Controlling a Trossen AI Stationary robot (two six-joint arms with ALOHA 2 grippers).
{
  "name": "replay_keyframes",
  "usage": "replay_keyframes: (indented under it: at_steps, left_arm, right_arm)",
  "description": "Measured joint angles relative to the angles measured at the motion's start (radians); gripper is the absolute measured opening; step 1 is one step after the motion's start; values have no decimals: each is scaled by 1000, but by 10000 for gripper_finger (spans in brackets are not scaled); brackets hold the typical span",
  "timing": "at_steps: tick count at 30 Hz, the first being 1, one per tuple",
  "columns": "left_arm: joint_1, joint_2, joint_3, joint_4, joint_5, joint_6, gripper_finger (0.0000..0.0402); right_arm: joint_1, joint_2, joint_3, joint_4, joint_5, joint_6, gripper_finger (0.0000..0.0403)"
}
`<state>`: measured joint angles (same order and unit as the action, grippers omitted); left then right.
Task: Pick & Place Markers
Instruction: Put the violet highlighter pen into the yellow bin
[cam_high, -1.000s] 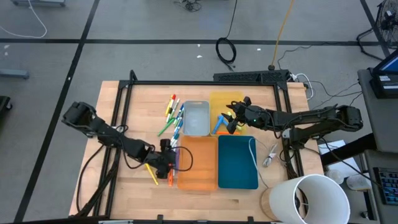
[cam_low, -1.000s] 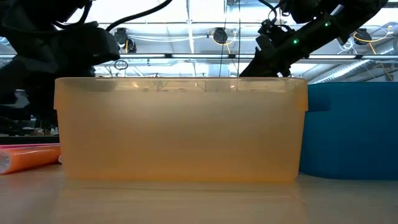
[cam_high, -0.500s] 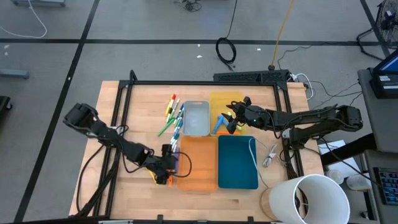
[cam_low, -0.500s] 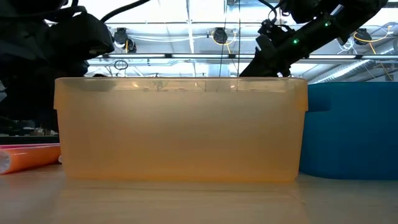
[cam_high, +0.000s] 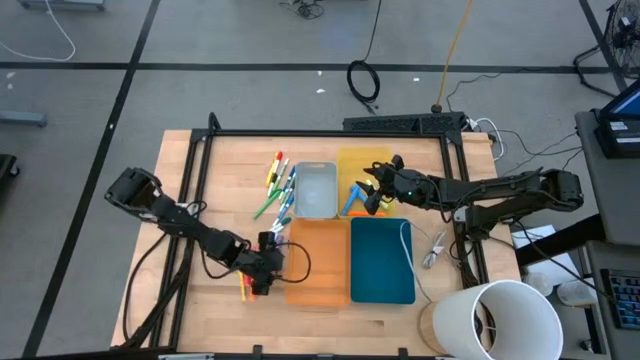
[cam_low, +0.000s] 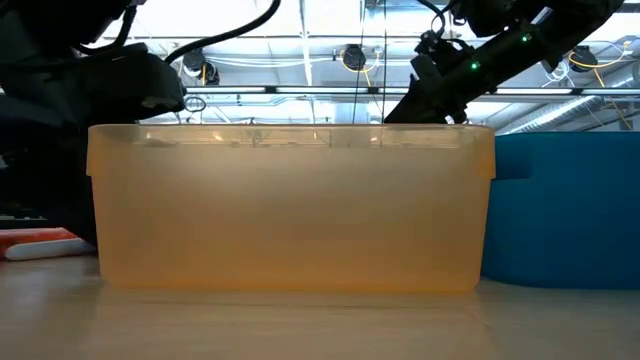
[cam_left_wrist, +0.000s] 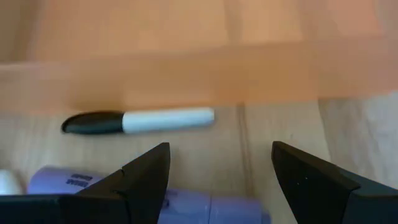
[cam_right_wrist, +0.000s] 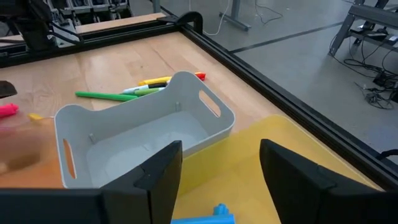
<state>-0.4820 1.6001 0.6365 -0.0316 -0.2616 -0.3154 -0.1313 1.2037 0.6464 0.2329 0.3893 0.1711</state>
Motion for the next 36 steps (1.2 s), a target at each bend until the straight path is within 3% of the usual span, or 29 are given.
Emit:
replay_keyframes:
  at_steps: [4, 9, 14, 18, 25, 36]
  left_arm:
    - [1, -64, -2, -110, -15, -42, 280]
    - [-2, -155, -2, -142, -115, -95, 280]
    - [2, -199, 0, -164, -113, -360, 280]
    - [23, -193, -1, -183, -41, -494, 280]
    - [75, -118, -1, -264, -10, -586, 280]
    - [130, -58, 4, -295, 52, -606, 279]
  right_arm:
    - [0, 0, 0, 3, 0, 0, 206]
    - [0, 0, 0, 5, 0, 0, 202]
    - [0, 0, 0, 10, 0, 0, 203]
    - [0, 0, 0, 10, 0, 0, 202]
    - [0, 0, 0, 27, 0, 0, 201]
    - [0, 0, 0, 30, 0, -2, 199]
